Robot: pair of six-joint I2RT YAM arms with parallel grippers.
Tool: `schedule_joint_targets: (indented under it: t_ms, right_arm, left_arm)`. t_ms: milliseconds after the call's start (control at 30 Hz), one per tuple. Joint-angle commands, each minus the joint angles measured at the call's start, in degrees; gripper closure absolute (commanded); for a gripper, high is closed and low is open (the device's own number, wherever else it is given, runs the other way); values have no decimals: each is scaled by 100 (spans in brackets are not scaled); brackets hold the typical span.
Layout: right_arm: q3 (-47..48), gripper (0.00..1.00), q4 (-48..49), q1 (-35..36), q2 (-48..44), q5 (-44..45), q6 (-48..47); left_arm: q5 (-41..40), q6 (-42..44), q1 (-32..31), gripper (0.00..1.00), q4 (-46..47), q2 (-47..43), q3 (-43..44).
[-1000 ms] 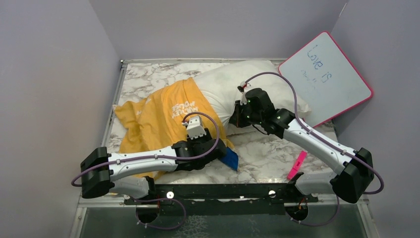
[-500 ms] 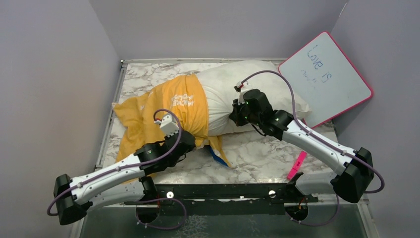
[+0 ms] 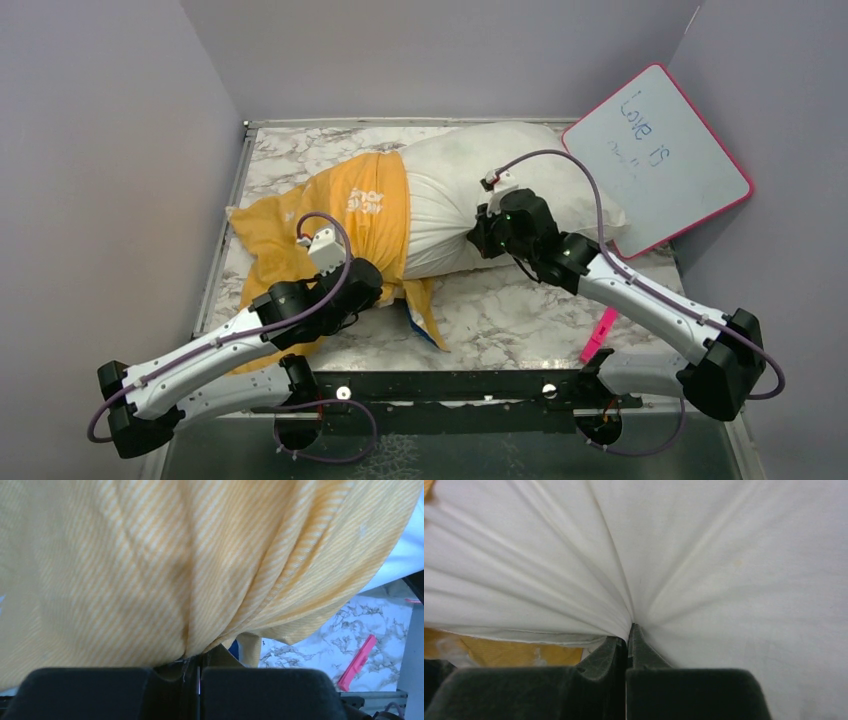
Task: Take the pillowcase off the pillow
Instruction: Remove the pillow from the pillowcase.
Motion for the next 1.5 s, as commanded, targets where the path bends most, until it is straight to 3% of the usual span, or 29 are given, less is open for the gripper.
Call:
schedule_joint_targets:
  t_ms: [0,200,300,400,533,667,767,833,933,1033,1100,1333,1467]
  right_arm:
    - [-431,99,-229,-184,-478,1021,-199]
    - [-862,100,-321,-184,-586,238,253]
    - [-1142,100,-223,-183,-680,-195,409]
    - [-1307,99,-77,-184,-768,-620,451]
    - [-1303,99,-56,-183,-789,-1069,465]
    - [-1255,100,-119,-185,-761,-1147,559]
    - [-1210,99,-222,-185,-767,-1139,600]
    - [-1197,99,-311,-185,-822,-1044,609]
    - [-1186,99,-441,-185,-872,-670,687]
    - [-1190,99,-490,-185,-873,-453,624]
    - [-1185,99,-533,-185,-848,-316,616]
    - [-1207,99,-454,-185,-883,-352,528]
    - [-1217,99,-68,-185,-1083,-1360,45]
  left_arm:
    - [-591,-78,86,100,-1442,-476,337]
    - [-436,487,86,99,-1112,-543,272]
    - [166,1297,86,51,-211,-546,322]
    - [325,1826,86,24,195,-242,705]
    - [319,2822,122,10,209,618,1553]
    - [474,3312,624,7,170,1586,2009]
    - [800,3471,1342,12,181,1988,2012]
    - [919,3573,1688,24,197,2098,2012]
    - [925,3611,1993,49,192,2018,1922]
    - [897,3620,2331,86,147,1737,1700]
    - [817,3572,2658,100,41,1459,1549]
    - [845,3786,3848,100,-133,620,1269]
    - [1801,4093,4023,100,188,764,1033]
